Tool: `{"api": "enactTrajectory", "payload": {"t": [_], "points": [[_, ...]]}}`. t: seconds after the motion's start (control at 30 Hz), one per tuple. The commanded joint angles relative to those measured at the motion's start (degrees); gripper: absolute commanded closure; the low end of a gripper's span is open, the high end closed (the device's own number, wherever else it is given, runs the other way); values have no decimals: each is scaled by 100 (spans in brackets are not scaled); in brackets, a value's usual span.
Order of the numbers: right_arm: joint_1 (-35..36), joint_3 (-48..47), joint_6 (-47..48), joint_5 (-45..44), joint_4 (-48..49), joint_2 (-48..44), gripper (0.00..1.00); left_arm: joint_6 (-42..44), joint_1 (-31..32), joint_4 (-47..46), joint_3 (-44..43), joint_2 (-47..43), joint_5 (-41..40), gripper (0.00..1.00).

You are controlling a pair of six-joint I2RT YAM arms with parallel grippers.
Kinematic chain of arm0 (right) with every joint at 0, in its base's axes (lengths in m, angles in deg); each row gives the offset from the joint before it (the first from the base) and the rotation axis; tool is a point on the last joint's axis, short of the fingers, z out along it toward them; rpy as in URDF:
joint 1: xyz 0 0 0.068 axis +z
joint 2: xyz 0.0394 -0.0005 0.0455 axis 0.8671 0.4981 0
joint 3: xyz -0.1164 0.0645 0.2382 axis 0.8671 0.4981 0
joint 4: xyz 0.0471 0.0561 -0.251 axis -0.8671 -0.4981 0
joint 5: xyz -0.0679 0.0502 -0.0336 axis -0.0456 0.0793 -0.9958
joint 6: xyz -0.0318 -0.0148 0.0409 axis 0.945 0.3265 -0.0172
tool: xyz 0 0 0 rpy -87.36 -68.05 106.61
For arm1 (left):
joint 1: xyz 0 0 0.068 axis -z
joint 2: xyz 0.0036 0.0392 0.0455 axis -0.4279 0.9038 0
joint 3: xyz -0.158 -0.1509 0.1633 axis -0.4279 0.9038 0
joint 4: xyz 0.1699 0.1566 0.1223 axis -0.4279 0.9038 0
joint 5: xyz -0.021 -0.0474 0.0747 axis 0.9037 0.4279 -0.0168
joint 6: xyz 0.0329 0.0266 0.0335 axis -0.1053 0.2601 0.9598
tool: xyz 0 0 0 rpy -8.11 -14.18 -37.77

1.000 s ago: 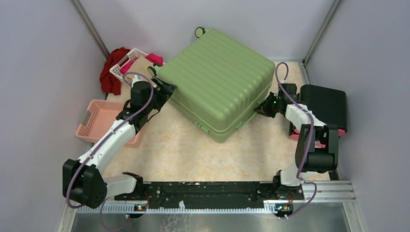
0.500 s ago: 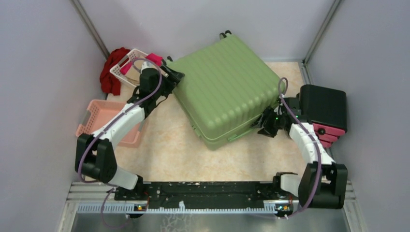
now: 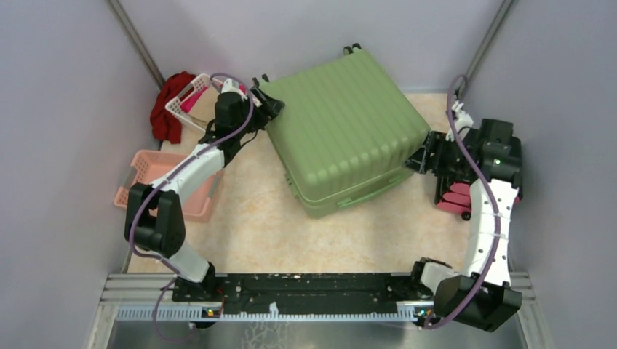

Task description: Open, take out, and arrange the luggage

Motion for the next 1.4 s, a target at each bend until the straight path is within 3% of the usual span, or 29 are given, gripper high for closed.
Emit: {"api": "enactTrajectory", "payload": {"t": [0.0, 0.07, 0.13, 0.23, 0.3, 0.4, 0.5, 0.73, 0.9, 1.13, 1.37], "points": [[-329, -1240, 1869, 1307, -542, 447, 27, 979, -36, -511, -70, -265, 813, 12], [-341, -1555, 1683, 1371, -171, 782, 13, 1284, -89, -465, 75, -592, 968, 10], [-367, -1667, 1325, 1434, 384, 1042, 9, 1559, -130, -376, 382, -1020, 1095, 8], [-375, -1610, 892, 1294, 1263, 1331, 6, 1726, -198, -48, 813, -1822, 1399, 2], [-368, -1529, 738, 1039, 1682, 1546, 6, 1560, -301, 137, 1051, -2172, 2026, 1], [-376, -1557, 731, 780, 1829, 1947, 6, 1108, -393, 200, 1393, -2487, 2741, 1], [-378, -1508, 776, 533, 2014, 2078, 6, 780, -403, 117, 1664, -2583, 2856, 1], [-374, -1300, 989, 708, 1975, 2294, 9, 574, -393, 201, 1181, -1621, 3106, 5], [-284, -1028, 1672, 1886, 1227, 2394, 26, 393, -344, 97, 767, -1003, 3257, 5], [531, -553, 2774, 2310, -46, 1932, 32, 624, -297, 335, -4, -167, 3130, 12], [1287, 96, 2801, 2437, -75, 1355, 33, 882, -325, 630, -1150, 649, 2985, 20]]}}
